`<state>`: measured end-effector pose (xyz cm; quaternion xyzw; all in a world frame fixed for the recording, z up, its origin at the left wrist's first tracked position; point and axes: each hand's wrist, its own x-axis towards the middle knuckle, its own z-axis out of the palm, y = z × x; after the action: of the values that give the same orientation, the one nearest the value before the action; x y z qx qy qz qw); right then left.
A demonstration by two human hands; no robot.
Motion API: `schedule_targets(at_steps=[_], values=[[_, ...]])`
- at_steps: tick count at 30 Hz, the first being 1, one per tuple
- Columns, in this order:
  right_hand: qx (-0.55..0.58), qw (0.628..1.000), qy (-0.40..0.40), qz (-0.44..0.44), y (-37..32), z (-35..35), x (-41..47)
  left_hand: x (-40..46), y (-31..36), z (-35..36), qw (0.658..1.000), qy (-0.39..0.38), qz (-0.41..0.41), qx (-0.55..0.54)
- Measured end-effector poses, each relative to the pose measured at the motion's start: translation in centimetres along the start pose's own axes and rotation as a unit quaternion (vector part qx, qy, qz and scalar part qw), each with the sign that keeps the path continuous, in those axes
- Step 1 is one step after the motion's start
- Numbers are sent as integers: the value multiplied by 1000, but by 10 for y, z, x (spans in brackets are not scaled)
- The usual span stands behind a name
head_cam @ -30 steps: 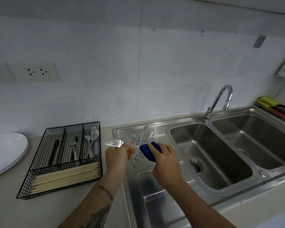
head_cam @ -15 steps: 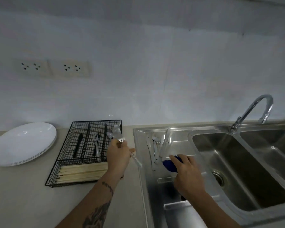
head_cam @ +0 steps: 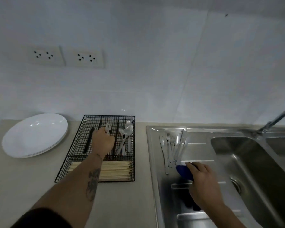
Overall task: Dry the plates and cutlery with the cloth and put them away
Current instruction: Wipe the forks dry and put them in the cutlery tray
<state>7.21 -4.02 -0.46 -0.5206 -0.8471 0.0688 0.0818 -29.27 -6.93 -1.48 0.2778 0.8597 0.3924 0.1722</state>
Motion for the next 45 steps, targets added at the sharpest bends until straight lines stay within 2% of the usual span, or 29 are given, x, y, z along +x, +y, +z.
schedule_targets(at_steps=[5, 7, 9, 12, 13, 15, 18, 20, 25, 30, 41, 45], values=[[16, 1000, 2, 25, 14, 5, -1, 4, -10, 13, 996, -60, 6, 63], [15, 1000, 7, 23, 20, 5, 0, -2, -8, 18, 995, -39, 25, 93], [14, 999, 6, 28, 25, 6, 1, -11, 2, 26, 989, 20, 48, 141], [27, 999, 13, 33, 34, 7, 3, -33, 28, 48, 964, 94, 167, 184], [32, 999, 14, 34, 37, 7, 3, -43, 41, 59, 960, 87, 210, 165], [41, 999, 18, 32, 45, 7, 3, -63, 67, 87, 962, 15, 252, 106], [56, 998, 31, 26, 60, 6, 1, -87, 98, 135, 970, -109, 197, 94], [68, 997, 41, 20, 71, 4, 0, -96, 105, 164, 974, -132, 154, 102], [92, 994, 50, -14, 107, 0, -9, -108, 108, 201, 975, -116, 96, 161], [92, 995, 14, -45, 139, 0, -5, -109, 116, 206, 975, -86, 58, 194], [123, 988, -29, -94, 153, -4, 10, -114, 126, 187, 992, -88, -81, 35], [127, 988, -25, -80, 150, -11, 12, -114, 129, 173, 991, -88, -97, 6]])
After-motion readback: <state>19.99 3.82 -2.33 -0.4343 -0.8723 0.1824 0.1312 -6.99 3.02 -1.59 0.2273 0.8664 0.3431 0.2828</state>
